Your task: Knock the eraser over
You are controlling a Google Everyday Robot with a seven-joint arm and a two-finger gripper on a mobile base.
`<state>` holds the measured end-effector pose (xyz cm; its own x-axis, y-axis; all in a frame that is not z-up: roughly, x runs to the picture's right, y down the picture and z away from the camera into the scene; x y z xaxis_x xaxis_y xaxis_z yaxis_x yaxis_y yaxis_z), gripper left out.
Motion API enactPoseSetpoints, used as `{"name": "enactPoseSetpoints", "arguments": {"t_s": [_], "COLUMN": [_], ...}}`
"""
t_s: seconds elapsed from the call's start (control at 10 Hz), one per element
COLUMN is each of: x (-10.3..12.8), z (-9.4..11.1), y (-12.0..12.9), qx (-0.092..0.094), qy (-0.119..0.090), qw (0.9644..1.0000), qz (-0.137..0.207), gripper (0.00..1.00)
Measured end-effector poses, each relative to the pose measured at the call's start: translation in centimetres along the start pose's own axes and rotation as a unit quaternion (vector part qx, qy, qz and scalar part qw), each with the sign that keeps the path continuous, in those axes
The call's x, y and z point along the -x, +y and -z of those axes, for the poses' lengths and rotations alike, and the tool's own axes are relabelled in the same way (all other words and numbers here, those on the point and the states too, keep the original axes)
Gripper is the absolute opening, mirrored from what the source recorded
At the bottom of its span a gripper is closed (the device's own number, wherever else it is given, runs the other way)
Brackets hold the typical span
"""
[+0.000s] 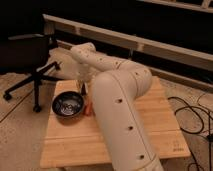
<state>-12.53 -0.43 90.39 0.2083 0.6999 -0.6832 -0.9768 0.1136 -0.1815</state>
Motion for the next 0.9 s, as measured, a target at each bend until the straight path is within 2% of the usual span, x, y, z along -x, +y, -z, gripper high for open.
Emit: {"name": "enactPoseSetpoints", "arguments": {"t_s": [0.1, 0.2, 0.3, 0.4, 0.6, 0.7, 0.9], "x": [1.2, 3.2, 5.0, 6.6, 7.3, 7.5, 7.5], "z": [0.2, 0.8, 1.8, 3.0, 4.3, 4.8, 4.9], "y": [-0.2, -0.5, -0.7, -0.7, 0.1, 0.3, 0.6], "qx": [-0.012, -0.029, -0.042, -0.051, -0.045, -0.042, -0.041], "qy": [-0.018, -0.054, -0.092, -0.14, -0.189, -0.205, -0.209], "qw": [0.9996, 0.9972, 0.9928, 0.9851, 0.9745, 0.9702, 0.9689], "qz": [0.019, 0.043, 0.063, 0.086, 0.113, 0.122, 0.126], "gripper": [0.44, 0.44, 0.44, 0.44, 0.44, 0.5, 0.69]}}
